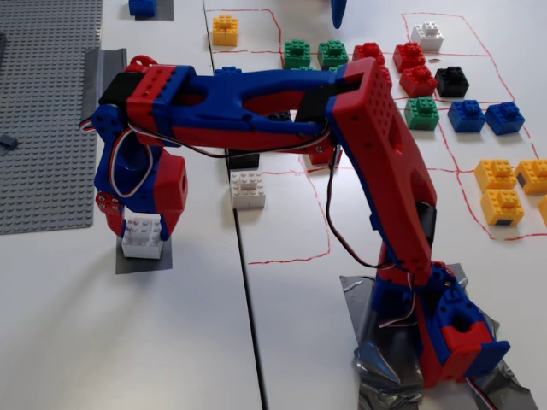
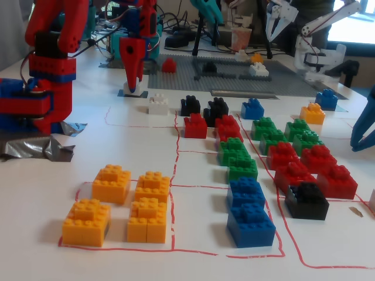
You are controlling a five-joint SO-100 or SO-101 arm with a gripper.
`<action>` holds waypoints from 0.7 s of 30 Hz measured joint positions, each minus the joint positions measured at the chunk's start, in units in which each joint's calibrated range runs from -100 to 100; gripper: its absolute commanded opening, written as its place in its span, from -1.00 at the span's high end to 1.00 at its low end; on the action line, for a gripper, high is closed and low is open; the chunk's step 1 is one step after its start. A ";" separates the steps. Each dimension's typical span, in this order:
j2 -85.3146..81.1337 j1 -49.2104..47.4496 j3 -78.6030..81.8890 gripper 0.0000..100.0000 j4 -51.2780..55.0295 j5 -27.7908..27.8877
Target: Grab the block and put it in the grey marker
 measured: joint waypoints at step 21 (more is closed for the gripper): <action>0.50 0.00 1.09 0.42 -0.73 0.68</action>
